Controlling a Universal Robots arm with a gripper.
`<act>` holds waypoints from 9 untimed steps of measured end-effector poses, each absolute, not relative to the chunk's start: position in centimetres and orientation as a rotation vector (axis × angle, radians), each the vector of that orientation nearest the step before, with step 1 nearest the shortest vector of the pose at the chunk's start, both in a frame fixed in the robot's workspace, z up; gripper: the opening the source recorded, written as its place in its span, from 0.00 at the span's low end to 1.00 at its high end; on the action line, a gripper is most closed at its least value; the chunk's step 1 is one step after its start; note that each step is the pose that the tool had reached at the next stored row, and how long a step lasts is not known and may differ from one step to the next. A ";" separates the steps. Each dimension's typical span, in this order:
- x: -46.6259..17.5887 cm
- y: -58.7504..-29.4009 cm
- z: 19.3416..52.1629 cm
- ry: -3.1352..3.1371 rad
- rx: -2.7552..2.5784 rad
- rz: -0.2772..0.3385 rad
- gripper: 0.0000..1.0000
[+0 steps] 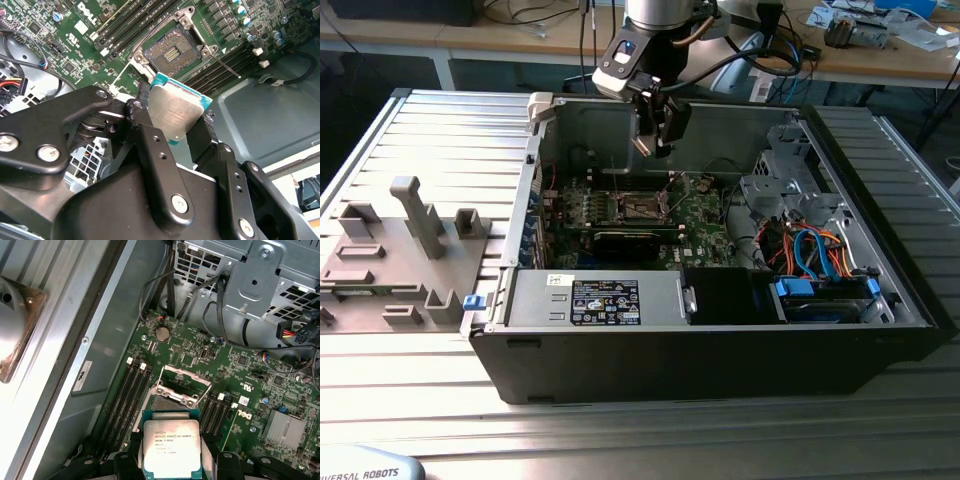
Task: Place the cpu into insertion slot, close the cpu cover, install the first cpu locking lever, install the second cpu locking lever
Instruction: 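Place the cpu into insertion slot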
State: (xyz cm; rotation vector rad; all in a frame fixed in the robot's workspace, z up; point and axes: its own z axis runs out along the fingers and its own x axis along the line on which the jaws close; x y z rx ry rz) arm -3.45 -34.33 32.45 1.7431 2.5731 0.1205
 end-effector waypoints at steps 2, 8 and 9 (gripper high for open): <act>-3.5 -34.3 32.5 2.572 1.745 0.120 0.54; -3.5 -34.3 32.5 2.567 1.751 0.120 0.54; -3.5 -34.3 32.5 2.567 1.752 0.120 0.54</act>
